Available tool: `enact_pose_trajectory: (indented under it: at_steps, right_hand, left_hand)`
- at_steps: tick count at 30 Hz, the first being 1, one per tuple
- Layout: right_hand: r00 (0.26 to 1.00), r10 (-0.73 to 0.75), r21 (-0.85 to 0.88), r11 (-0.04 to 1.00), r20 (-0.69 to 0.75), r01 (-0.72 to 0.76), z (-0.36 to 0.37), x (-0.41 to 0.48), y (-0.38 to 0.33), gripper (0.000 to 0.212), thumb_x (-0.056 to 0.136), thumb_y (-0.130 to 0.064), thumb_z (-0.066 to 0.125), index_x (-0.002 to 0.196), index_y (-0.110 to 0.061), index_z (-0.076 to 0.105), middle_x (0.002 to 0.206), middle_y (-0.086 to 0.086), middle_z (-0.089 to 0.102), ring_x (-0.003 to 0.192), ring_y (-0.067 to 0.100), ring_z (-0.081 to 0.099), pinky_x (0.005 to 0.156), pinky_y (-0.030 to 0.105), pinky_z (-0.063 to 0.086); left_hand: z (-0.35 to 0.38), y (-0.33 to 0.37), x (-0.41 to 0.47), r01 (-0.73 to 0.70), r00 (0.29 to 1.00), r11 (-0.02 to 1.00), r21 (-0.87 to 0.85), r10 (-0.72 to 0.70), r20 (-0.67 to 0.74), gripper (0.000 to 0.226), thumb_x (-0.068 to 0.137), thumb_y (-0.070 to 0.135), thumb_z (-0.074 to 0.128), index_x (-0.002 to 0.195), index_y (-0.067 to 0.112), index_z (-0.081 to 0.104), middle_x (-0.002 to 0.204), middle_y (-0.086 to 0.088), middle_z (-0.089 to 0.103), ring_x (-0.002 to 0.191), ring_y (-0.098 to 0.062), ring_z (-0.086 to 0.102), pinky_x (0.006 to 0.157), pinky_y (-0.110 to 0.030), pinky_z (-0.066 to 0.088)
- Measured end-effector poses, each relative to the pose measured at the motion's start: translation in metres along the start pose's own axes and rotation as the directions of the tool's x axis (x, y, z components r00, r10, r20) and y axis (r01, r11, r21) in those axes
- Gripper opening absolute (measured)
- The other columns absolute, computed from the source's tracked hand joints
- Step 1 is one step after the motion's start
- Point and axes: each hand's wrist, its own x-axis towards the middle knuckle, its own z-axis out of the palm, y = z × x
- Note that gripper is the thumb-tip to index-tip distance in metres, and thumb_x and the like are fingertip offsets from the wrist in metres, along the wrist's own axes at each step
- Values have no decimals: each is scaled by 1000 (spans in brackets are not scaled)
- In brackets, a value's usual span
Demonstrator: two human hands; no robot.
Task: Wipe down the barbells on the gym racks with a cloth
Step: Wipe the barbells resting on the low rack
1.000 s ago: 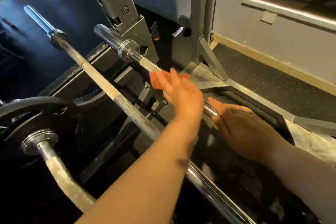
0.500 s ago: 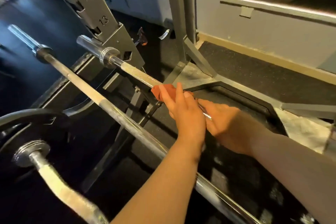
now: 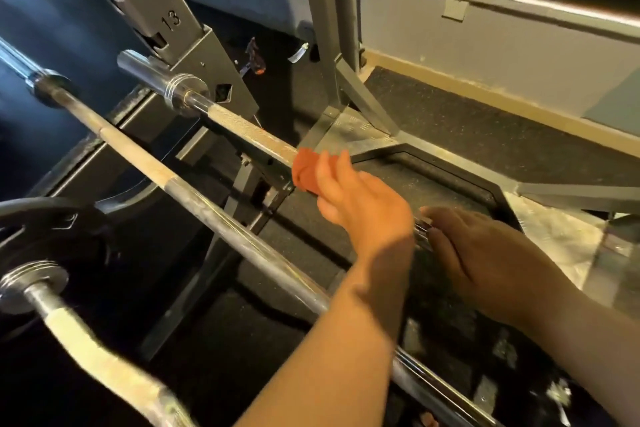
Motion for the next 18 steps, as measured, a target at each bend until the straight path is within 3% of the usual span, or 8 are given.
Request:
enact_pose_trajectory:
  at_steps: [5,7,9,10,12,15,16,18]
  right_hand:
    - [1000,1,-24,1000,27,0,-1,-4,1,54,99,-49,47,148,-28,42,144,-4,57,126,15,58,94,25,40]
    - [999,28,-17,999,-25,-28,-1,-3,0,53,101,-50,31,144,-24,47,135,1,63,118,18,63,88,25,39]
    - [999,33,15,999,-40,-33,-1,-3,-2,58,100,-52,18,140,-24,50,121,1,69,103,15,65,83,25,42]
    - [999,32,25,999,-35,-31,0,-2,-2,56,100,-52,17,137,-25,50,114,0,69,96,12,65,80,25,45]
    - [999,18,28,999,-34,-17,2,-2,0,51,103,-49,20,131,-23,53,103,-2,68,89,12,64,77,31,52]
    - [998,-3,-27,1000,-61,2,7,1,7,52,103,-47,21,117,-16,60,87,-2,66,76,13,64,72,36,57]
    - [998,-2,-36,999,-57,0,6,2,7,55,103,-49,19,114,-16,61,83,-3,65,72,11,64,70,35,57]
    - [998,-11,5,1000,-62,11,6,2,7,57,103,-49,18,114,-15,61,82,0,67,70,12,67,67,35,59]
  left_hand:
    - [6,3,-54,139,952,990,8,-136,273,64,102,15,49,125,72,32,158,9,20,137,-19,36,112,-40,39]
    - [-2,3,-36,310,941,919,-245,-260,215,46,105,18,51,131,57,47,149,7,29,124,8,44,100,-16,43]
    - [-12,11,5,301,954,825,-479,-255,159,39,104,14,52,140,28,55,141,2,38,100,22,44,88,1,34]
    - [-17,11,31,258,966,809,-529,-225,128,39,102,9,52,140,16,56,137,-3,44,106,15,38,94,-1,28]
    - [-21,10,78,232,969,776,-586,-239,66,31,99,4,54,130,8,55,120,-8,52,111,-10,43,103,-20,39]
    - [-25,27,87,207,945,840,-502,-304,-119,27,101,17,55,125,29,57,134,-3,48,116,-17,52,92,-34,50]
    - [-22,29,73,218,953,872,-439,-288,-97,28,101,24,56,128,33,56,137,-3,44,114,-17,52,85,-34,50]
    - [-15,31,38,243,958,898,-368,-282,-55,23,103,25,52,119,42,52,143,-5,38,117,-20,48,94,-38,47]
